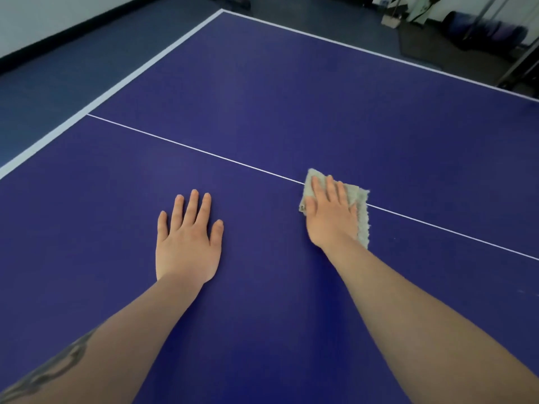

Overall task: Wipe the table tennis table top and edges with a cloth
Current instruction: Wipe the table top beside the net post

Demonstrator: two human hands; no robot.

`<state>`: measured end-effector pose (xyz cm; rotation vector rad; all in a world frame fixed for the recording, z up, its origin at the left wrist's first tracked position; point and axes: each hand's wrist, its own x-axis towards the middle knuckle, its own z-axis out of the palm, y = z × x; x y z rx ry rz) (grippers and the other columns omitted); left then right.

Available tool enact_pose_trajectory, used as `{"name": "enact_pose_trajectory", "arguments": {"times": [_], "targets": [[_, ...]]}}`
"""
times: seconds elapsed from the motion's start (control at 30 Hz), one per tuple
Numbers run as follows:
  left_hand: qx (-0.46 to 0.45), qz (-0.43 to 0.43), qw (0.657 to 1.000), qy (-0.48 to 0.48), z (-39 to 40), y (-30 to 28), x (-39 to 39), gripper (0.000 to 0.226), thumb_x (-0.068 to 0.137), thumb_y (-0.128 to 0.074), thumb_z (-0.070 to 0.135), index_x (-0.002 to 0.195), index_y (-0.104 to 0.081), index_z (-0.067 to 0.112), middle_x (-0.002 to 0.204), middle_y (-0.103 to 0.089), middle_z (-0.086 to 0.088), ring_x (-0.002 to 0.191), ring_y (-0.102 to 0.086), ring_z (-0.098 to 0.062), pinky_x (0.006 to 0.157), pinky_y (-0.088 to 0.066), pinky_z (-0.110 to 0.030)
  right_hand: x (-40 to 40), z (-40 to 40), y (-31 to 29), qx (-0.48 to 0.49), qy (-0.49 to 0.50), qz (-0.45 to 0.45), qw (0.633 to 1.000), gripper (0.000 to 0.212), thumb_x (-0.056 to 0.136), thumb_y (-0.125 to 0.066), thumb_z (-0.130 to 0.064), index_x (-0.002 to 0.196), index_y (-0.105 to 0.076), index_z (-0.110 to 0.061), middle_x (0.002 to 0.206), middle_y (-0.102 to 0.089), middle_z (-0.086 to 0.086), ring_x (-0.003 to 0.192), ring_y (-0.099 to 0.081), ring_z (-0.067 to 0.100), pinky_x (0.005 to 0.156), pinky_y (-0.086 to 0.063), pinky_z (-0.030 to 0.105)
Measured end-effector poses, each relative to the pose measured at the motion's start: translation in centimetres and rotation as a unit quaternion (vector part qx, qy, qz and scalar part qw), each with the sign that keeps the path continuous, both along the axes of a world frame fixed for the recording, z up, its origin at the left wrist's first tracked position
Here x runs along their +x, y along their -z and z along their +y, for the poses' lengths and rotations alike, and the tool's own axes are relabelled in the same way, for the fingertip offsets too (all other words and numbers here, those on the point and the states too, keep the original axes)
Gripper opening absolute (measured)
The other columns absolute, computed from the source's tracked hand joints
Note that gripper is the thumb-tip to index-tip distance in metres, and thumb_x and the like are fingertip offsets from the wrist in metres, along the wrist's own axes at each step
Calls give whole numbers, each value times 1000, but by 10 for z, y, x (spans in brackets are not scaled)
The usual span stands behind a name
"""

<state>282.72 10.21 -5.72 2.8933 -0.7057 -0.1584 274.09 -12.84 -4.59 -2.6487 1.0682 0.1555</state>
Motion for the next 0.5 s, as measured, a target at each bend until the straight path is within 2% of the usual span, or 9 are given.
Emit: {"name": "enact_pose_trajectory", "arguments": {"times": [0.13, 0.2, 0.3, 0.4, 0.5], "targets": [[-9, -15, 1000, 18, 1, 0, -5, 59, 101, -8, 43, 157, -1, 25, 164, 3, 5, 150, 8, -17, 123, 1, -42, -87, 16, 0, -16, 96, 11, 995, 54, 105, -8, -43, 155, 13, -35, 165, 15, -7, 151, 16, 14, 124, 1, 47], [-18, -13, 999, 30, 0, -2, -17, 58, 101, -10, 40, 157, -5, 23, 164, -1, 4, 151, 5, -17, 123, -1, -41, -107, 48, 0, -12, 74, 5, 997, 55, 101, 1, -48, 153, 17, -38, 163, 21, -11, 149, 22, 11, 123, 3, 44], [-12, 0, 998, 69, -13, -4, -54, 62, 96, 1, 42, 155, 5, 25, 163, 5, 6, 150, 9, -16, 122, 0, -41, -111, 72, 0, -9, -35, 2, 999, 62, 87, 19, -51, 148, 23, -40, 157, 29, -15, 142, 32, 6, 120, 11, 42], [-7, 12, 995, 101, -37, -4, -99, 63, 93, 7, 44, 152, 15, 25, 162, 14, 5, 148, 16, -16, 123, 2, -41, -110, 38, -2, 3, -72, 7, 997, 54, 103, -3, -46, 155, 10, -38, 163, 20, -13, 148, 23, 10, 121, 10, 41], [-17, 11, 992, 125, -58, -2, -137, 58, 98, 7, 41, 151, 20, 24, 160, 20, 5, 147, 21, -16, 123, 4, -42, -140, -21, -6, 6, 60, 14, 998, 53, 107, -11, -41, 157, 6, -37, 165, 15, -10, 151, 17, 12, 123, 4, 45]]}}
